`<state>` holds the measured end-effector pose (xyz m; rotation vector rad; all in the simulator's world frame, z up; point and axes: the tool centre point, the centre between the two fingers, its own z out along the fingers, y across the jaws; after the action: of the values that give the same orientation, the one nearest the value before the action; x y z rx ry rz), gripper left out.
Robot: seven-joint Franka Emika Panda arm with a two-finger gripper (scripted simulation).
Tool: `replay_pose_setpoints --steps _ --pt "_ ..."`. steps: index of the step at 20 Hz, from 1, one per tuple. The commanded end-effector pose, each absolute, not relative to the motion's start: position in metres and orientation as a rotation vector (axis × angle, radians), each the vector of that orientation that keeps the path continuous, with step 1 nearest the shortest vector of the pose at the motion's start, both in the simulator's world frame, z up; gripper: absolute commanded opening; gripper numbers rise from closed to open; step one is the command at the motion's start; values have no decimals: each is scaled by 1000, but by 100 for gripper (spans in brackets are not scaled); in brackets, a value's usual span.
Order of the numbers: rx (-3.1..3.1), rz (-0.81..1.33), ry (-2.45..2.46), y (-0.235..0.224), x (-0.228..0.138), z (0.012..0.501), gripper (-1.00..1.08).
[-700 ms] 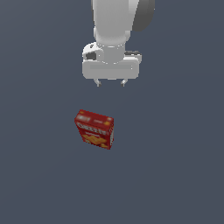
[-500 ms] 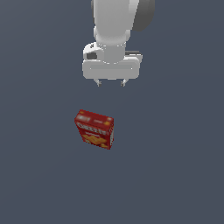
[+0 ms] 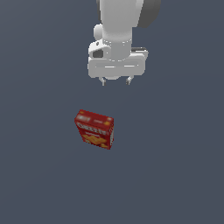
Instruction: Pick up the object and move it to a goal position.
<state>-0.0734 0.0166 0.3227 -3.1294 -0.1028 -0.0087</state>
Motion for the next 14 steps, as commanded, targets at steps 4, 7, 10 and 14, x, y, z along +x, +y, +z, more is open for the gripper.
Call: replay_pose_setpoints --steps 4,7,10,14 --pt "-3130 -8 -122 15 -72 322 100" --pt "-3129 -8 -157 14 -70 321 100" --pt "-3127 -8 -208 12 -67 319 100" --pt "-3122 -7 -302 8 -61 316 100"
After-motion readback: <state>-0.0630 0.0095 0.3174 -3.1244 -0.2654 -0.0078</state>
